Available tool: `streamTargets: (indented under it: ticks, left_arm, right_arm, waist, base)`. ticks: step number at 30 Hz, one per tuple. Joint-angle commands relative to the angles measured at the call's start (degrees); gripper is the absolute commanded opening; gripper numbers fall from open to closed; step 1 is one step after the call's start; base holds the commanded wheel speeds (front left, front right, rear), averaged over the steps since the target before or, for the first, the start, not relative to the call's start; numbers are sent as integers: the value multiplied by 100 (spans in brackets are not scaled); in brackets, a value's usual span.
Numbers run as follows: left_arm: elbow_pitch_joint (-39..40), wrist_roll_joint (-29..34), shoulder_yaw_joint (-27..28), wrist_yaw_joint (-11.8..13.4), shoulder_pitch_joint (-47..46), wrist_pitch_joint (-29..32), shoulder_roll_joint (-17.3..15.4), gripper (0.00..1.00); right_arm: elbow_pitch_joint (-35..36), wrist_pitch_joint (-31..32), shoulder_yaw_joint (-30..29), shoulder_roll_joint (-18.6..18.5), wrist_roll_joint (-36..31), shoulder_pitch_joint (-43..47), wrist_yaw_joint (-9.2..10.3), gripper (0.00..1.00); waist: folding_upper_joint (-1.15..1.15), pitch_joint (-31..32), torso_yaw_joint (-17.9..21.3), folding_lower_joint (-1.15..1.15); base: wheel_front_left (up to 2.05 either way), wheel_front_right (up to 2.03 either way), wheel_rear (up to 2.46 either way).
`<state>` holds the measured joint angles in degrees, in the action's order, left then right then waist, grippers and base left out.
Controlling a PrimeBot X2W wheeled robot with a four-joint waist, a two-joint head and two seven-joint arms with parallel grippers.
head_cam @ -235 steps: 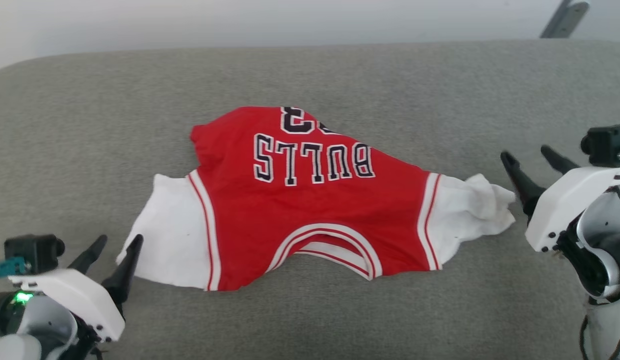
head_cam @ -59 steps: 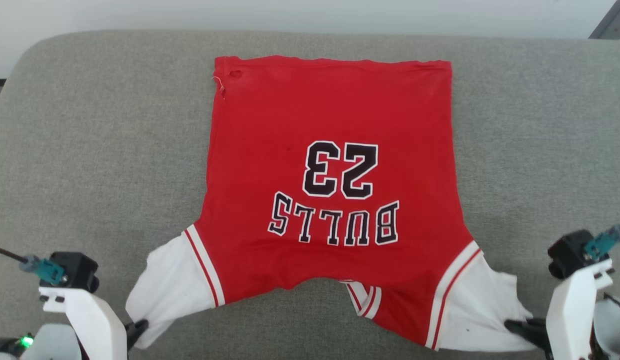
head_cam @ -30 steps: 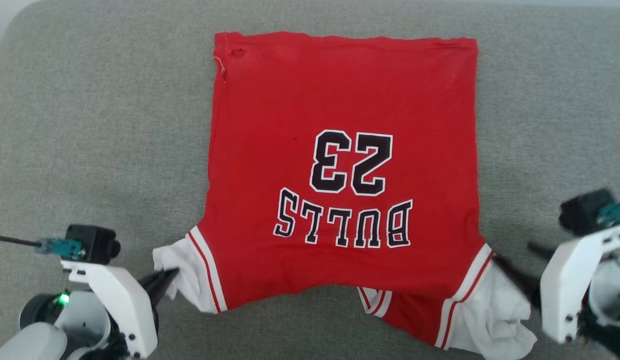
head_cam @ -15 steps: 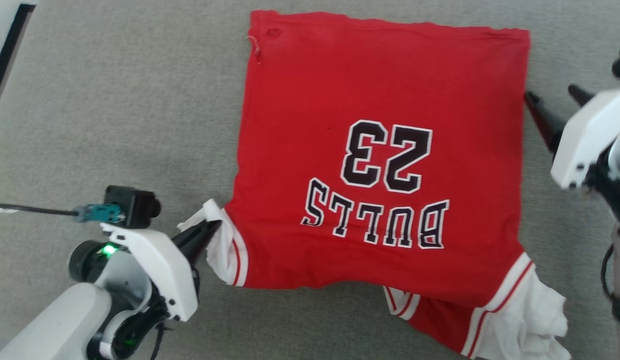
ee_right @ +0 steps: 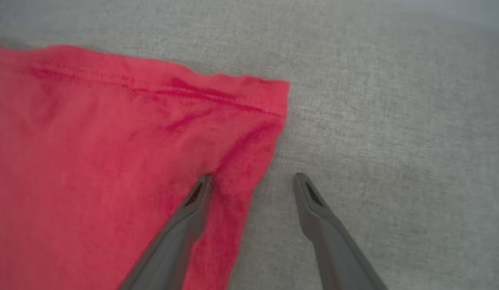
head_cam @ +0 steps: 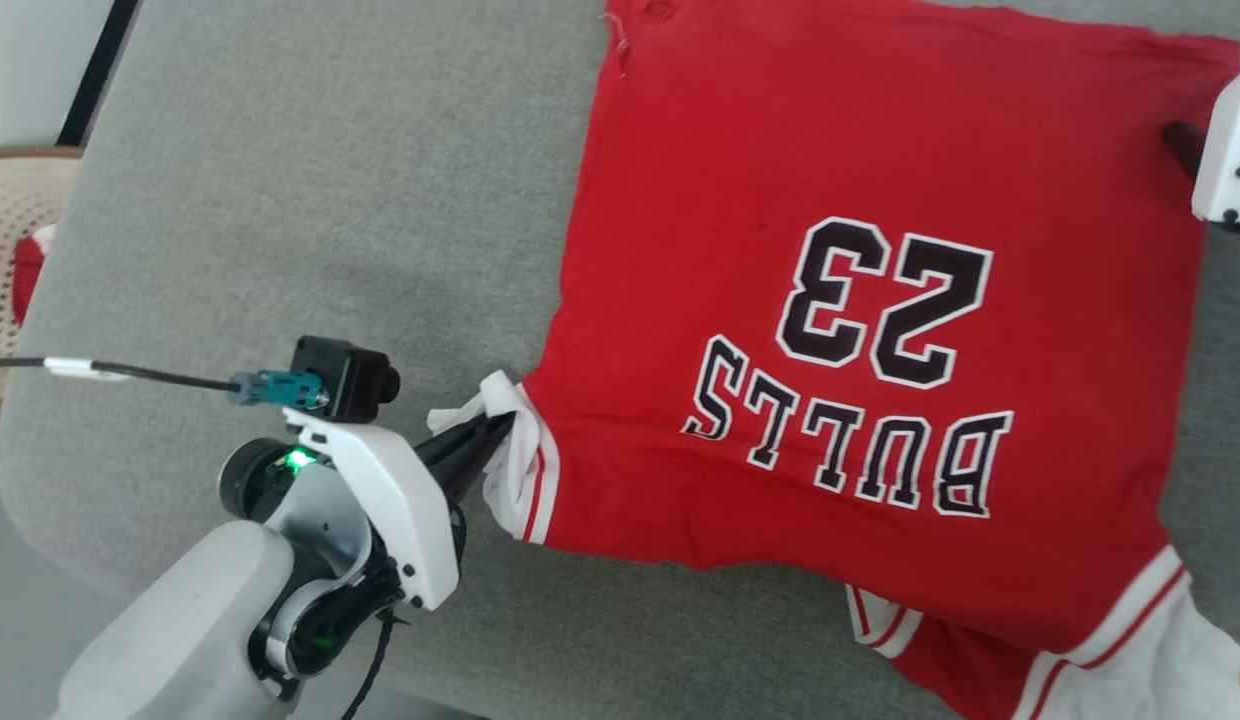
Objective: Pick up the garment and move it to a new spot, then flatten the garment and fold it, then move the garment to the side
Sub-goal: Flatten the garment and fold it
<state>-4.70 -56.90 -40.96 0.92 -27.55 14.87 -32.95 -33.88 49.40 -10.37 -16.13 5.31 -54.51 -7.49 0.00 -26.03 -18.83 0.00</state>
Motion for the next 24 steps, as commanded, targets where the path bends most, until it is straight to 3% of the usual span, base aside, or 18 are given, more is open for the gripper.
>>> streamTargets:
  ticks: [1,6,8,15,24]
  left_arm:
    - [-30,36,-14,-41,-95,-27,32,0]
    - [-260,15,-49,-181,-221,-87,185,0]
    - [-355,-14,-50,-217,-256,-112,221,0]
    - [-605,-74,38,-292,-246,-217,179,0]
    - [-422,-240,336,-73,140,-308,-331,0]
  right_arm:
    - [-116,59,-60,22,-55,-96,-1,100]
    - [-1118,690,-317,254,-292,-265,-5,100]
    - [-1367,779,-198,220,-392,-209,-7,0]
    - [-1494,649,311,67,-166,-226,-1,0]
    - [-166,869,1809,-306,1267,244,-1,0]
  waist:
    - [0,-101,-112,0]
    - [0,-201,-230,0]
    - [0,-216,-248,0]
    - [0,-85,-49,0]
    - [0,238,658,0]
  base:
    - [0,0,0]
    - [0,0,0]
    - [0,0,0]
    - [0,0,0]
    - [0,0,0]
